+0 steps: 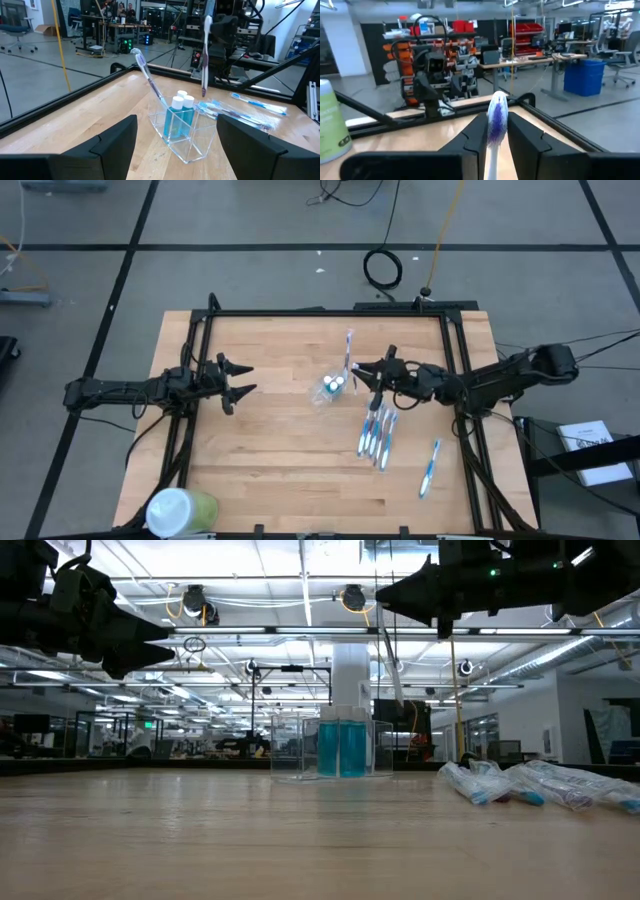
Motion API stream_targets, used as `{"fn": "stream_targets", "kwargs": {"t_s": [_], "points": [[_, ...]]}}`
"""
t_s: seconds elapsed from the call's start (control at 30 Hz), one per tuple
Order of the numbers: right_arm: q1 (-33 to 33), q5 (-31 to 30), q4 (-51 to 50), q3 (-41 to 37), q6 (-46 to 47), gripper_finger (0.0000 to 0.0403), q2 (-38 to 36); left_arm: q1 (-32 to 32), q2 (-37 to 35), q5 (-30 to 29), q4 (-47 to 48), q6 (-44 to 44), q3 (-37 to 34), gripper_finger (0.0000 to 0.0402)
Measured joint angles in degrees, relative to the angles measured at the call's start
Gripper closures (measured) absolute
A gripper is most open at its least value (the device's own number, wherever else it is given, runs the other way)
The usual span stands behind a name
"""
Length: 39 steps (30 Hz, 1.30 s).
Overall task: Pick & Place toothbrushing station
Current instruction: Put the purple toothbrush into the transparent organizer
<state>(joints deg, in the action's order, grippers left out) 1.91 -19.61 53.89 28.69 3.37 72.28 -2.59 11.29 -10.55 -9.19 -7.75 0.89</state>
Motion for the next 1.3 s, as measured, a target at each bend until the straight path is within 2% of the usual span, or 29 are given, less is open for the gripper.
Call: {"fn": "stream_targets", "kwargs": {"t_s": [0.13,0.33,0.5,0.87,1.3], "points": [[-3.2,3.3,5.4,0.0,-0.3,0.0344,1.7,0.0,0.0,0.0,0.0,0.0,0.0,0.0119],[-7.4,3.5,13.7,0.0,-1.8,0.0344,3.8,0.0,0.0,0.0,0.0,0.0,0.0,0.0119],[-10.4,6.4,18.8,0.0,-1.7,0.0344,4.8,0.0,0.0,0.0,0.0,0.0,0.0,0.0119],[-14.5,6.4,19.4,0.0,1.3,0.0344,8.4,0.0,0.0,0.0,0.0,0.0,0.0,0.0119],[-14.7,6.3,18.2,0.0,1.8,0.0344,11.5,0.0,0.0,0.0,0.0,0.0,0.0,0.0119]]}}
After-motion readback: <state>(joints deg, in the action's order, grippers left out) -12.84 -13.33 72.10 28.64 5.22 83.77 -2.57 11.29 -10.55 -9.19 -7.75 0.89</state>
